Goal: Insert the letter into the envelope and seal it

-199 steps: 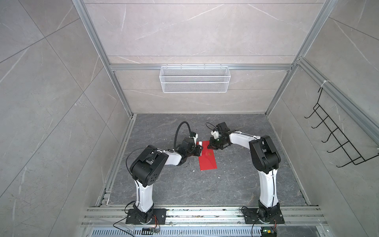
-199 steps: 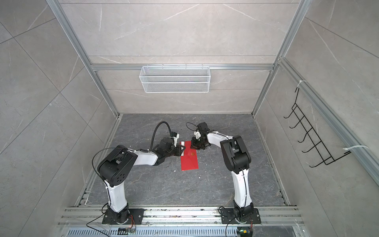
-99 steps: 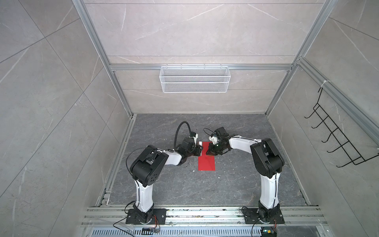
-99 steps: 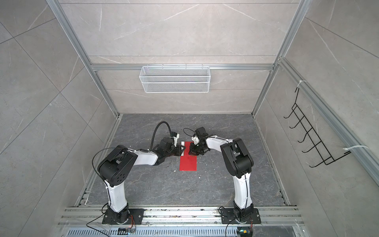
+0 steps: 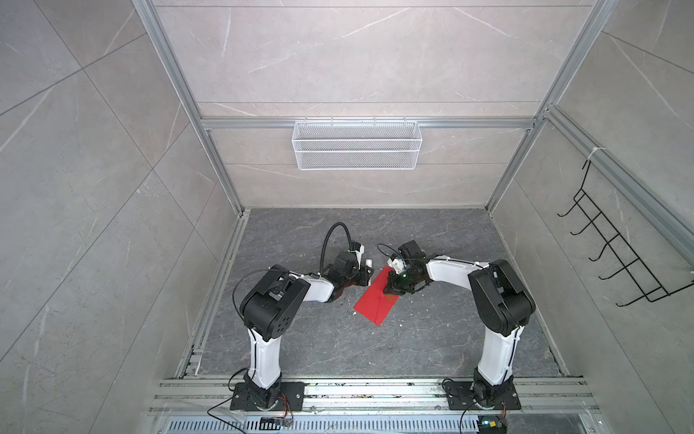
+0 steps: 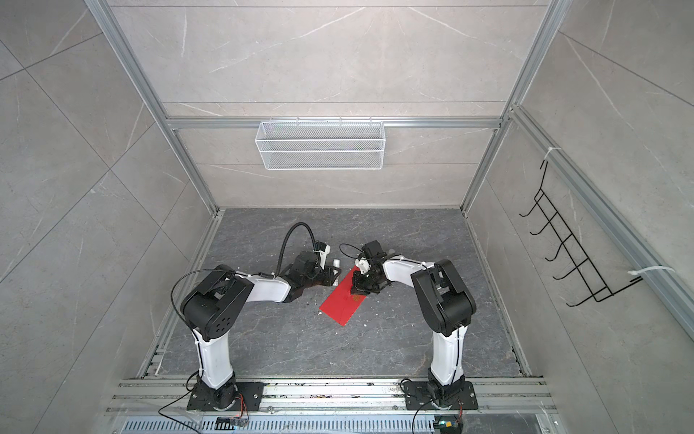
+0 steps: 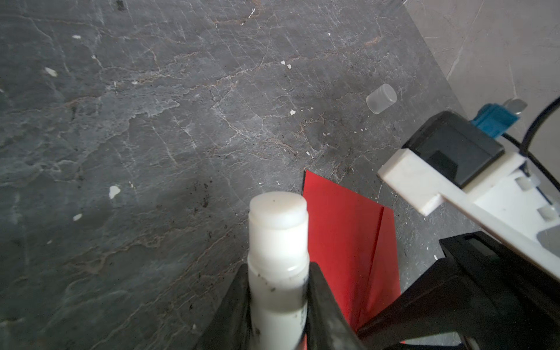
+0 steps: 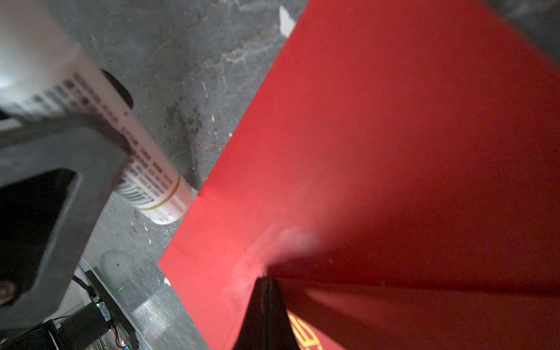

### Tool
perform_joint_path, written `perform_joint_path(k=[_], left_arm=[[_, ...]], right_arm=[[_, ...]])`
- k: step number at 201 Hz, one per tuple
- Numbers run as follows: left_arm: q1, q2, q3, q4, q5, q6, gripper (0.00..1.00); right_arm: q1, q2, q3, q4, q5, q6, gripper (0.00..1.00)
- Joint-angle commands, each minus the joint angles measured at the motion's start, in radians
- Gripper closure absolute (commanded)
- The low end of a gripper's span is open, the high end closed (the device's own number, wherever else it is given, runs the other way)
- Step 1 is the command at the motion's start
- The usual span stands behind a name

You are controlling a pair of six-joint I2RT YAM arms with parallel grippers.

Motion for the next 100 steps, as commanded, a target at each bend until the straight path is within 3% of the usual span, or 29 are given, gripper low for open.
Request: perform_joint_path(k=[1, 45, 100], left_arm=[[0.002, 0.007, 0.013, -0.022, -0.001, -0.004, 1.00], [0.002, -0.110, 0.006, -0.046, 0.004, -0.004, 1.00], [-0.037, -0.188, -0.025, -0.097, 0.042, -0.030, 1.00]], right_arm=[[0.003, -0.062, 0.003, -0.005, -0.013, 0.012, 1.00], [0.003, -0.215, 0.001, 0.032, 0.004, -0.013, 1.00], [0.026, -0.210, -0.055, -0.015, 0.009, -0.056, 1.00]])
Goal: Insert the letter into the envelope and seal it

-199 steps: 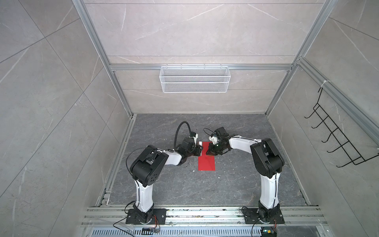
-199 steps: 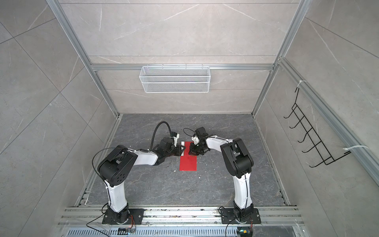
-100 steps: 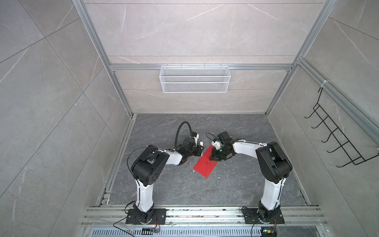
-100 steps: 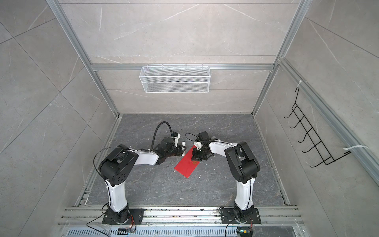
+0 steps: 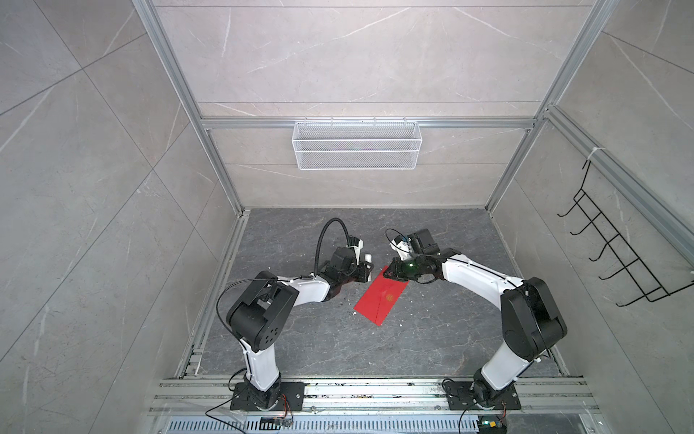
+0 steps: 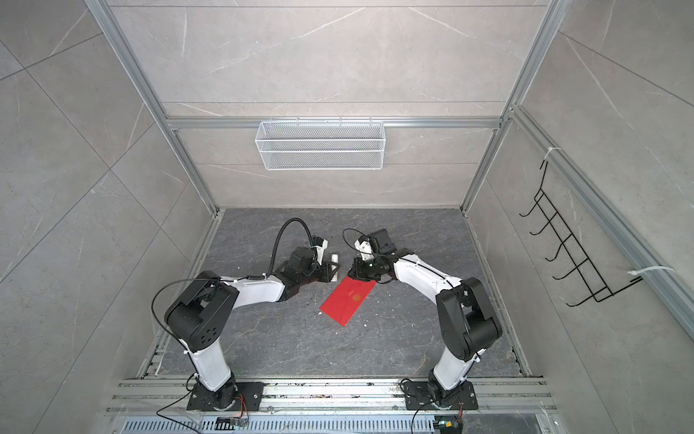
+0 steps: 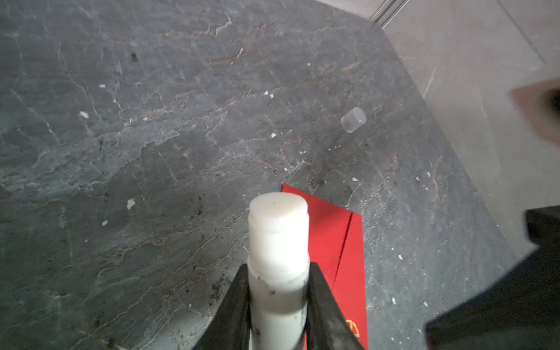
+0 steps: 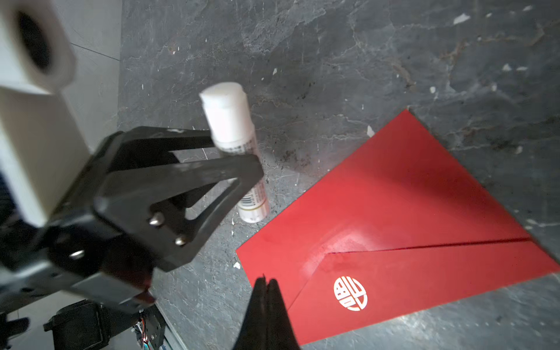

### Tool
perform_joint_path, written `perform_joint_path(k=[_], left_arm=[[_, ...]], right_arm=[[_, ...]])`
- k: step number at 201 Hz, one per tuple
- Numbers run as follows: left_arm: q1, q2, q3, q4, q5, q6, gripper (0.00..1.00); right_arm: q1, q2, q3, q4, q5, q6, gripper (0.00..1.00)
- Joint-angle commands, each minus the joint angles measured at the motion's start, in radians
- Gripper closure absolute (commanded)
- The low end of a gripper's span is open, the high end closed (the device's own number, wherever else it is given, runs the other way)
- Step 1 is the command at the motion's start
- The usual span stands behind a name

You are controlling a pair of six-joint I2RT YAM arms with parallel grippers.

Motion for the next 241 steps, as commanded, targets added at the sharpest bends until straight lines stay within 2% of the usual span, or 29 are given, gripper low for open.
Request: perform_joint_path(k=[1, 84, 175, 241], left_arm=[[-0.027, -0.047, -0.020, -0.023, 0.035, -0.020, 1.00], [-0.064, -0.015, -0.091, -0.004, 0.036, -0.105, 1.00], [-0.068, 0.022, -0.097, -0.003, 0.024, -0.122, 1.00], [-0.067, 0.029, -0.088, -0.031, 0.012, -0.124, 1.00]], right_arm=[[0.025, 0.020, -0.039, -0.039, 0.007, -0.036, 1.00], [0.089, 0.098, -0.049, -0.096, 0.043, -0.078, 1.00], [0.115, 0.198, -0.036, -0.092, 0.054, -0.076, 1.00], [0.111, 0.239, -0.019, -0.122, 0.148, -0.072, 1.00]])
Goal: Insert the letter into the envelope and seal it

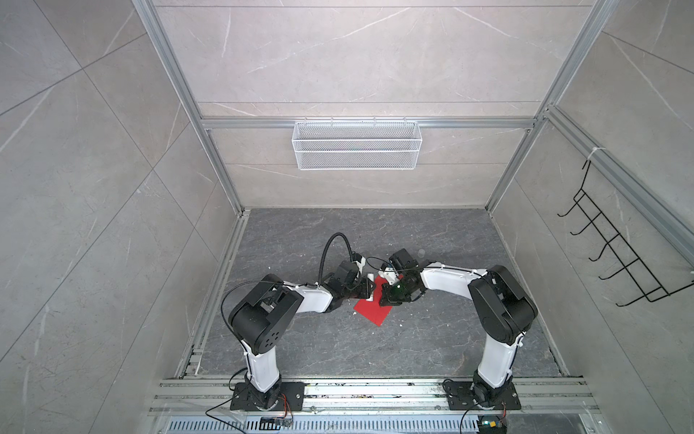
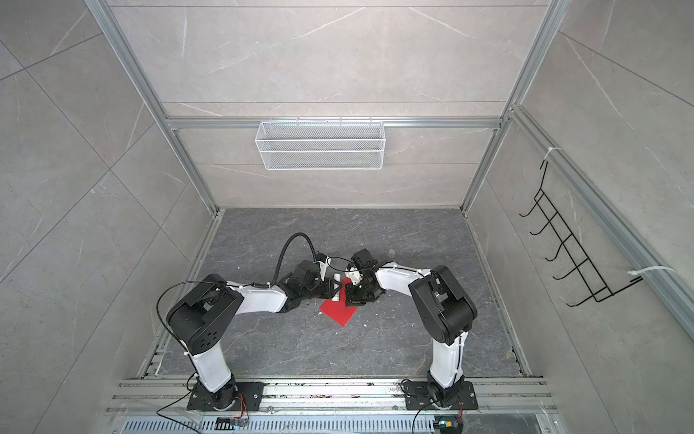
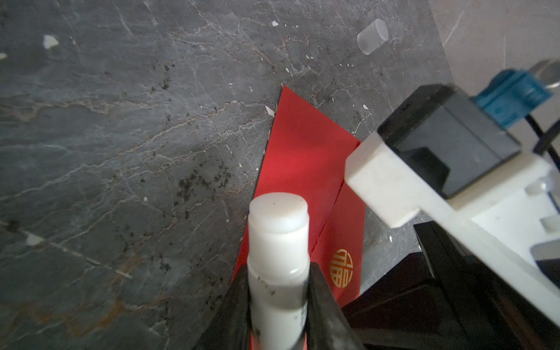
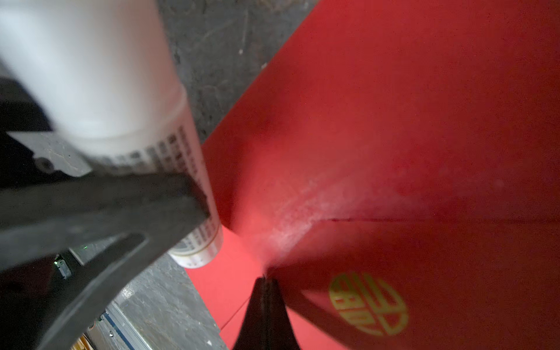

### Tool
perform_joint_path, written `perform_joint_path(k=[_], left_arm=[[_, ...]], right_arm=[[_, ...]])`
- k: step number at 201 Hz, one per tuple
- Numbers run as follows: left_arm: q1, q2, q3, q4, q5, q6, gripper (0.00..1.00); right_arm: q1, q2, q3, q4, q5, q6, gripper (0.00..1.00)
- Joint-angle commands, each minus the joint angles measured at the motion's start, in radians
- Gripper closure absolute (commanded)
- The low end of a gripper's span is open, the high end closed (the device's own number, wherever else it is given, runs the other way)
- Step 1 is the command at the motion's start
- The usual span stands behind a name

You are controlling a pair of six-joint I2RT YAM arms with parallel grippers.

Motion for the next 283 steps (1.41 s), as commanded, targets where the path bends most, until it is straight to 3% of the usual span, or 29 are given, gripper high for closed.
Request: perform_joint_path(k=[1, 144, 283], left_arm=[[-0.005, 0.010, 0.012, 0.002, -0.011, -0.007, 1.00], [-0.007, 0.038, 0.035, -0.033, -0.014, -0.004, 1.00], [-0.006, 0.043, 0.035, -0.043, -0.020, -0.003, 1.00]], right_arm=[[0.001, 0.057, 0.008, -0.041, 0.102, -0.008, 1.00], [-0.127, 0.145, 0.031, 0.060, -0.008, 0.087, 1.00], [-0.148, 0.211, 0.109, 0.058, -0.052, 0.116, 1.00]])
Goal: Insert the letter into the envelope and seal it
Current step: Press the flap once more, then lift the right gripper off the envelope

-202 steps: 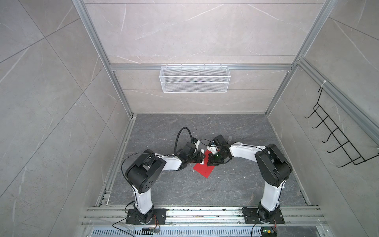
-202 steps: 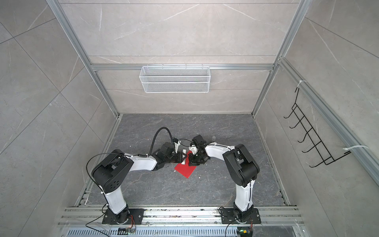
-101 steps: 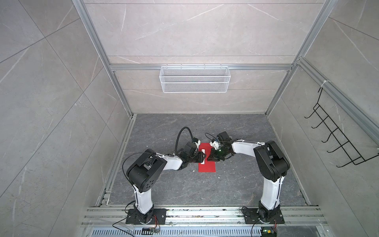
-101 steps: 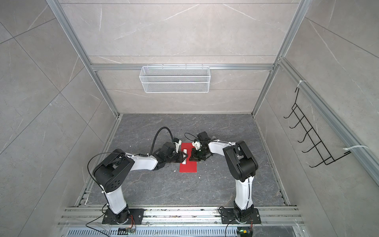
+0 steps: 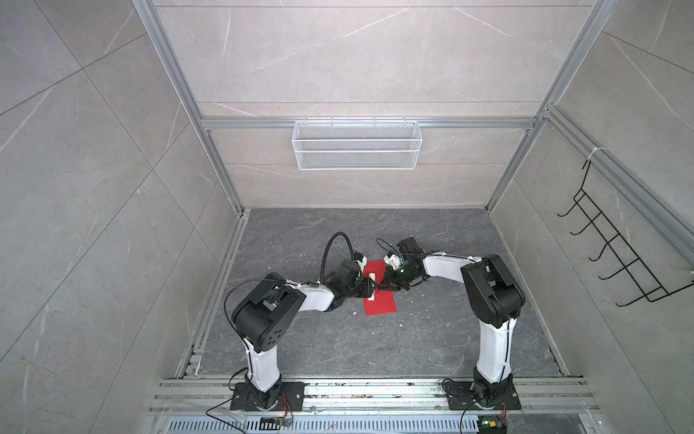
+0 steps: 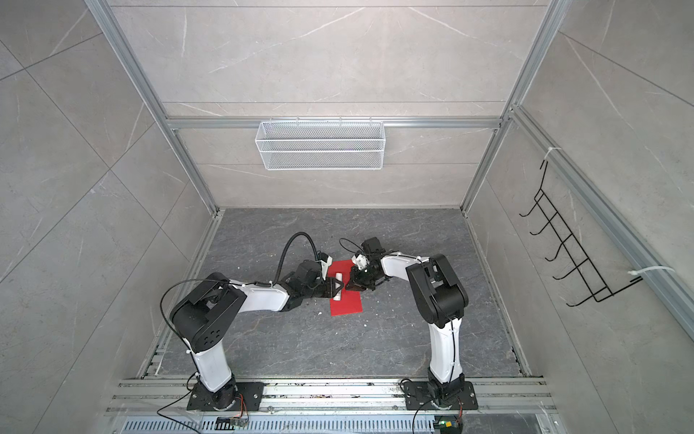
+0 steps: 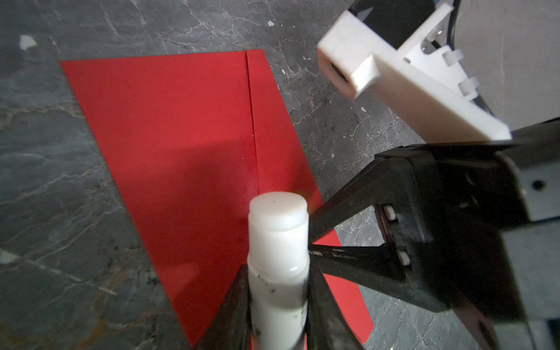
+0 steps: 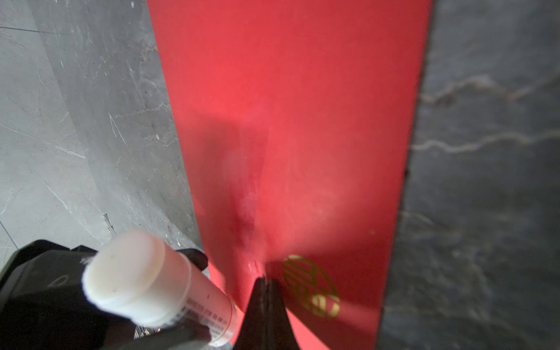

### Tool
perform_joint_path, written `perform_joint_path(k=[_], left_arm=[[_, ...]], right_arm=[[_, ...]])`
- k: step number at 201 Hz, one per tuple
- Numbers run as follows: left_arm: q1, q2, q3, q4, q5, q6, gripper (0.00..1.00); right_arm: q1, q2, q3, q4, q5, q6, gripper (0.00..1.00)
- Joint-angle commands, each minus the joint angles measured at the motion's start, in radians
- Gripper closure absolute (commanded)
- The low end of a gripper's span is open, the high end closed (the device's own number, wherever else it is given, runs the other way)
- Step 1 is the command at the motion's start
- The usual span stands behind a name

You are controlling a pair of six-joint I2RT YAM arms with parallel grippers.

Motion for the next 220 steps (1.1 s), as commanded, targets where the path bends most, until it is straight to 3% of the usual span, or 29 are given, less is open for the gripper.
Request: perform_joint_path(k=[1, 117, 196, 220], left_arm=[[-0.004, 0.019, 0.012, -0.043, -0.017, 0.004, 1.00], [-0.004, 0.025, 0.018, -0.043, -0.022, 0.000, 1.00], [-0.004, 0.022, 0.031, -0.043, -0.020, 0.004, 1.00], [-0.004, -0.004, 0.041, -0.038, -0.024, 0.014, 1.00]], right_arm=[[-0.010, 0.067, -0.011, -0.034, 0.119, 0.000, 1.00], [-0.010, -0.002, -0.034, -0.191, 0.119, -0.159, 1.00], [-0.010, -0.096, -0.013, -0.116, 0.065, -0.124, 1.00], [-0.010, -0.231, -0.023, -0.068, 0.101, -0.111, 0.86]])
